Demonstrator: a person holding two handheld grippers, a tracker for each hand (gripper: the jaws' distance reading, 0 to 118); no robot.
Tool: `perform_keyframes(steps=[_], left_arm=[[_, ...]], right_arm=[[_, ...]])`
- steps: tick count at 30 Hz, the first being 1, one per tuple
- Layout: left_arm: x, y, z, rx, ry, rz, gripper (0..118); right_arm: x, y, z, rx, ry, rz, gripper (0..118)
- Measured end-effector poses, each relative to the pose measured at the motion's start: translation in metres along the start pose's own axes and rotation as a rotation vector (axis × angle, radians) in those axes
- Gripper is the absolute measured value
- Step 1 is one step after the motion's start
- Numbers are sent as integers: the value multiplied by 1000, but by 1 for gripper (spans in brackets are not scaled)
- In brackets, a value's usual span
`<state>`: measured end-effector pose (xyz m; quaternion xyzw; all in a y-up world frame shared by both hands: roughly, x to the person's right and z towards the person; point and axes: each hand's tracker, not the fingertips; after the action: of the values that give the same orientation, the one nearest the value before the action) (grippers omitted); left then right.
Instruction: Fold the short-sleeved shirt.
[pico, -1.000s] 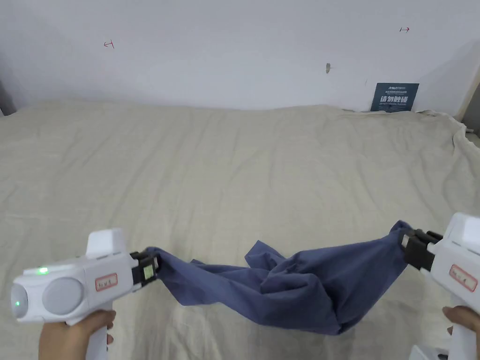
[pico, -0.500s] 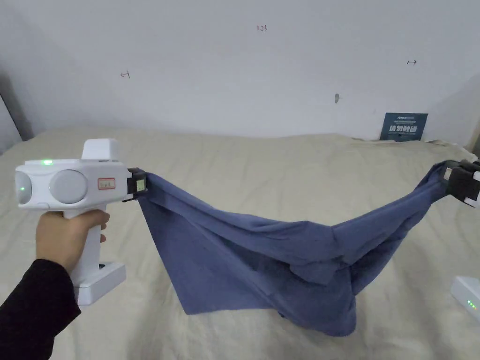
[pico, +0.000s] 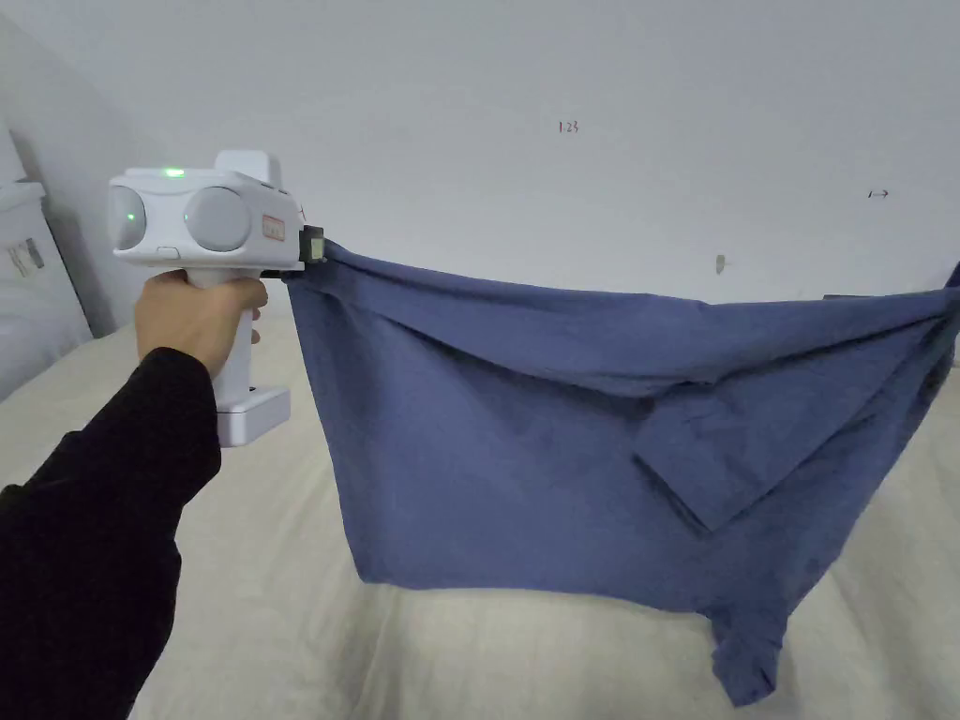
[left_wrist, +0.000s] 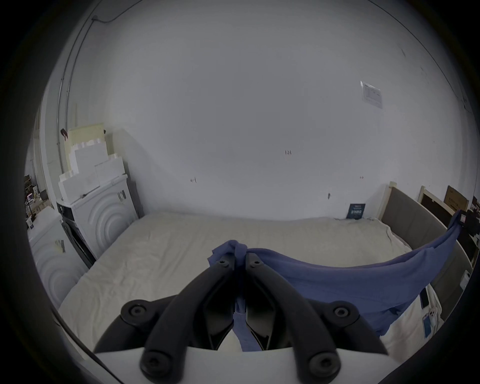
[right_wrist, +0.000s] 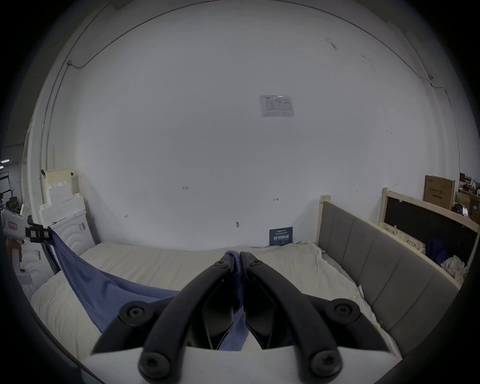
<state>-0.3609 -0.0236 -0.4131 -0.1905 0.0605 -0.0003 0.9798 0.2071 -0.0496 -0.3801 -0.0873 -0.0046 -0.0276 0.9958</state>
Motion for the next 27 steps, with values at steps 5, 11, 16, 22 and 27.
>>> perform_keyframes(steps=[5,11,16,22,27], left_arm=[[0,22,-16,44,28,-37,4],[5,-16,-50,-2,46,-60,4],[4,-87,-76,-134,38,-36,4],[1,-181,-77,-258,20,-16,4],[-10,-256,-43,-332,-7,14,4]], right_arm=[[-9,14,-23,16,-16,23,3],[-10,-19,-50,-18,-31,45,3],[-6,-80,-60,-130,-29,43,3],[2,-168,-41,-259,-31,4,3],[10,-236,9,-339,-28,-54,3]])
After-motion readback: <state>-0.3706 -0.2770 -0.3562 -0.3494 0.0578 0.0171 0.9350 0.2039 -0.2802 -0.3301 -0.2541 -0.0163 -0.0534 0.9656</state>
